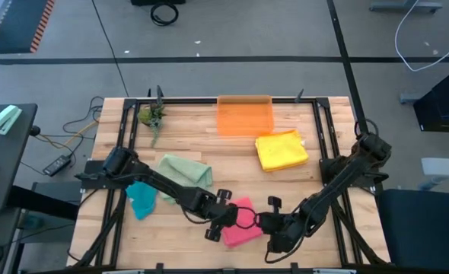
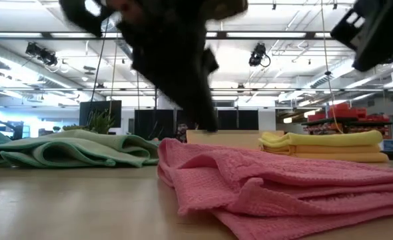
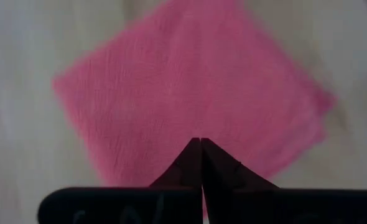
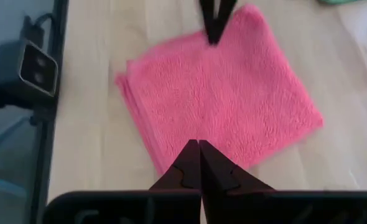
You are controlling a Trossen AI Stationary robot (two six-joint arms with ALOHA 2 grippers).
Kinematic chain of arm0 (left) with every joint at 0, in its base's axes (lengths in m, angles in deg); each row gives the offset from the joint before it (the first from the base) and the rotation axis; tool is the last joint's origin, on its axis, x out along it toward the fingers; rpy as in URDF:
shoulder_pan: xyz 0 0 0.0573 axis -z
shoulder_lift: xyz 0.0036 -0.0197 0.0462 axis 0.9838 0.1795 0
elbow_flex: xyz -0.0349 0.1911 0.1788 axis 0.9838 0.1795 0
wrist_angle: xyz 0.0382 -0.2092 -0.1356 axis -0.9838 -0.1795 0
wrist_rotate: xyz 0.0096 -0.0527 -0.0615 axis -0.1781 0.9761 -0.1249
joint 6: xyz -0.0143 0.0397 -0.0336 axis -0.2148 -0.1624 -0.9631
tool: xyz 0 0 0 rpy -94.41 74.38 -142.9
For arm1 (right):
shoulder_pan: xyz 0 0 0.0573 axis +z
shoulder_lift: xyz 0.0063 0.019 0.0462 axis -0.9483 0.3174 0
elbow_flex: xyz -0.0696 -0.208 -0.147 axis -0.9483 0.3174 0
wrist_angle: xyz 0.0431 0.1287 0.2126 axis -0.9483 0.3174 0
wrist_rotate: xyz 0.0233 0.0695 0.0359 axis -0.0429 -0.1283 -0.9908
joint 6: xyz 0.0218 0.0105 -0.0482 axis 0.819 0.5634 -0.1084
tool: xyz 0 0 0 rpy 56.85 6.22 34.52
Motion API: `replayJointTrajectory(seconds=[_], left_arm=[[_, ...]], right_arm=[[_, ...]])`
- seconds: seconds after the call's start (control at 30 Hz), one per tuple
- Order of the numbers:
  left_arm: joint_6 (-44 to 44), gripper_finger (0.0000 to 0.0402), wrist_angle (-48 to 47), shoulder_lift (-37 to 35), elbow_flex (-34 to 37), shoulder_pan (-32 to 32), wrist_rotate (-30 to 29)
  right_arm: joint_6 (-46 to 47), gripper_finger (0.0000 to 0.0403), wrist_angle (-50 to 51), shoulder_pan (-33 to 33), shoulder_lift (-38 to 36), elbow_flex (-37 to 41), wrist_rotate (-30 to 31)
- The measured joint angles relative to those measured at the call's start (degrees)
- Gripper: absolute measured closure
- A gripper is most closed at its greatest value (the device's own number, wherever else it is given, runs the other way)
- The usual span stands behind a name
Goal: Fold microfiber towels
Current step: Fold the pink microfiber cloth
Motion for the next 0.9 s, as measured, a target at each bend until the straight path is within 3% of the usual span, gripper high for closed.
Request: replayJointTrajectory(seconds=[0.13, 0.43, 0.7, 0.9], left_arm=[[-0.8, 0.0392, 8.6, 2.2, 0.1, 3.6, 0.2], [-5.5, 0.0393, 11.6, 7.7, 0.3, 5.4, 0.1], [-2.3, 0.0388, 13.7, 6.7, 0.2, 6.1, 6.1], [0.6, 0.0396, 14.1, 1.7, -0.1, 5.8, -1.7]], right_arm=[[0.0, 0.0403, -3.9, 0.4, 3.4, 0.0, 0.2], [0.0, 0.0403, -13.1, -1.0, 11.6, 0.0, 0.6], [0.8, 0.0403, -14.8, -1.8, 14.8, 0.0, 0.2], [0.8, 0.0403, -14.4, -2.0, 14.8, 0.0, 0.2]])
